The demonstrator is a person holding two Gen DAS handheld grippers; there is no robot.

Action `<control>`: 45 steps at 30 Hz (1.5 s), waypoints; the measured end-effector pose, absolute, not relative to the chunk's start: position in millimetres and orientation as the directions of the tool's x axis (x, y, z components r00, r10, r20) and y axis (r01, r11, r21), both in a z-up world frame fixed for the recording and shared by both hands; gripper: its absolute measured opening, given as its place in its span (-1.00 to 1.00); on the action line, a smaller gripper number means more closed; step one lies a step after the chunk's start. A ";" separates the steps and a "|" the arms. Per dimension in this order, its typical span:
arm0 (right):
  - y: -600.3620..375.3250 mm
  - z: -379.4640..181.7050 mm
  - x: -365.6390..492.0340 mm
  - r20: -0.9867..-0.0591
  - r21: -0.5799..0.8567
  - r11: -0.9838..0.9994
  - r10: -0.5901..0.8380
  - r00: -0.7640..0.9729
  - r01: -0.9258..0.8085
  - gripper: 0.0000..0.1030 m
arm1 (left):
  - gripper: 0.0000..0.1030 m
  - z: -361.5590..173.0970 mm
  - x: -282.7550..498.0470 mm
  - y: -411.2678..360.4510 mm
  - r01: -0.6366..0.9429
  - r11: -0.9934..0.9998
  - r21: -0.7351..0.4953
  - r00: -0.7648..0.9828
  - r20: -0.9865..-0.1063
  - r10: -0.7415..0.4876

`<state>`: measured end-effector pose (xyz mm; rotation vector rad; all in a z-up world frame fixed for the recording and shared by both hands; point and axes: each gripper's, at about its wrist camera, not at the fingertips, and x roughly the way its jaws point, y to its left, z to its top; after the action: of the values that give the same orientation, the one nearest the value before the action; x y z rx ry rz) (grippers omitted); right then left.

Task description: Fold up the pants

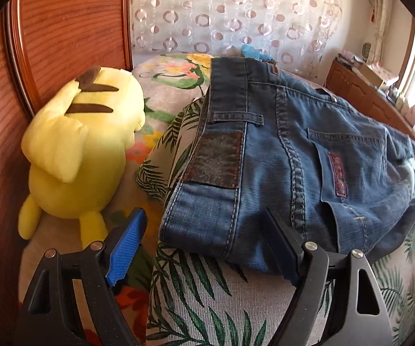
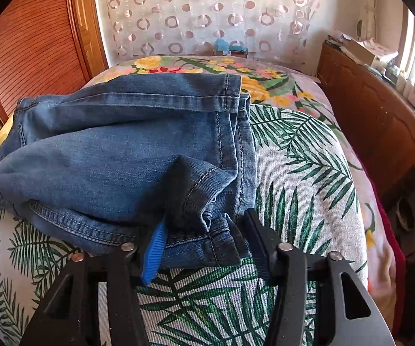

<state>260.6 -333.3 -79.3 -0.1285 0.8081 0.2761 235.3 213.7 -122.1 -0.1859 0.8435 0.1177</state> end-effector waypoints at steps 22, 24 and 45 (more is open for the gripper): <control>-337.4 -49.7 228.9 -0.599 -0.045 0.944 0.236 0.765 -0.327 -0.65 | -0.76 -59.0 209.1 177.5 -0.103 0.994 -0.021 0.768 -0.638 0.065; -342.2 -43.6 224.3 -0.592 -0.040 0.944 0.241 0.769 -0.327 -0.65 | -0.77 -46.6 199.5 173.2 -0.096 0.995 -0.026 0.787 -0.615 0.060; -409.7 -30.4 61.0 -0.536 -0.049 0.956 0.218 0.816 -0.288 -0.65 | -0.79 -47.9 55.4 149.0 -0.046 0.988 -0.145 0.818 -0.574 -0.046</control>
<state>61.0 -409.7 -30.4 -0.1304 0.5550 0.2710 55.4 149.0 -47.9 -0.1555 0.6140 0.0003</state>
